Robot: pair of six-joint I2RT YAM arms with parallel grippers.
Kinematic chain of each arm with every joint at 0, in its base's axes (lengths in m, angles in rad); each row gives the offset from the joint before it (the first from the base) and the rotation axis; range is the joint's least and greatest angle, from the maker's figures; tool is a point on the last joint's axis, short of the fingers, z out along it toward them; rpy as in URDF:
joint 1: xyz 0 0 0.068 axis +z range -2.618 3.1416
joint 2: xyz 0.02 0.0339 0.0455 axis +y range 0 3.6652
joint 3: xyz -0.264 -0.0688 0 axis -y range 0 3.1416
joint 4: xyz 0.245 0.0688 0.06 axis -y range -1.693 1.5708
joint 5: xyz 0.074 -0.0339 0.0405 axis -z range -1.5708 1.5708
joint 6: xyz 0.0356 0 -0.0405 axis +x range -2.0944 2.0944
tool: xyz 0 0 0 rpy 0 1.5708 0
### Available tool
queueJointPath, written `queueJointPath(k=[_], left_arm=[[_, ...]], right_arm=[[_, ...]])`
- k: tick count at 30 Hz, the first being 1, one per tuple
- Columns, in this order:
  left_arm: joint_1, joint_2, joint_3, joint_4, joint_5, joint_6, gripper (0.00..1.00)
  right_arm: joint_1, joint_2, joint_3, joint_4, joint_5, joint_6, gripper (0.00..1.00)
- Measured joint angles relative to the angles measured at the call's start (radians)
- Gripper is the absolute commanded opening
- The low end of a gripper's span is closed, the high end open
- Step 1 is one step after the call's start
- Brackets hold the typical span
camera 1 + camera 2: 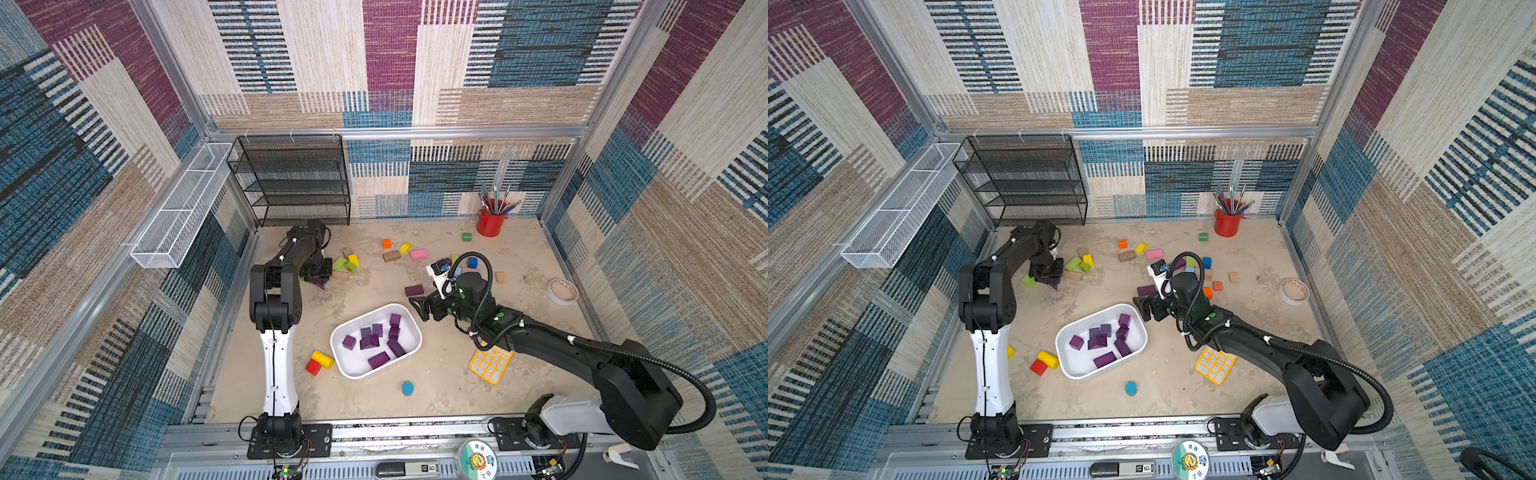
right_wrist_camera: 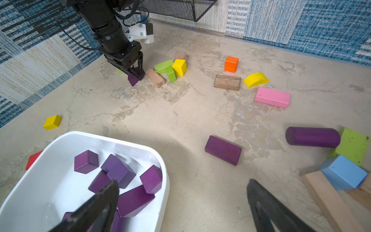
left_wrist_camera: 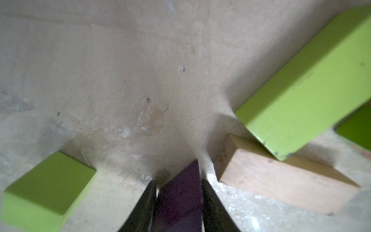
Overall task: Pick purple bricks into the storage bin
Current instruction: Pick up the building block from the center of the board.
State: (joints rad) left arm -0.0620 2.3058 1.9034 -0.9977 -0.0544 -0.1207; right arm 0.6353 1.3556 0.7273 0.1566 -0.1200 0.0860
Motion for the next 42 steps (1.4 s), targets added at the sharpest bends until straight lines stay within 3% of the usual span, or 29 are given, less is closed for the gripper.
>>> queueJointPath(k=[27, 42], left_arm=[[0.001, -0.122, -0.14, -0.027, -0.043, -0.011, 0.3], [-0.021, -0.278, -0.28, -0.032, -0.018, -0.041, 0.3]], right_arm=[[0.002, -0.007, 0.0, 0.0, 0.001, 0.011, 1.0], [0.002, -0.015, -0.014, 0.003, 0.016, 0.015, 1.0]])
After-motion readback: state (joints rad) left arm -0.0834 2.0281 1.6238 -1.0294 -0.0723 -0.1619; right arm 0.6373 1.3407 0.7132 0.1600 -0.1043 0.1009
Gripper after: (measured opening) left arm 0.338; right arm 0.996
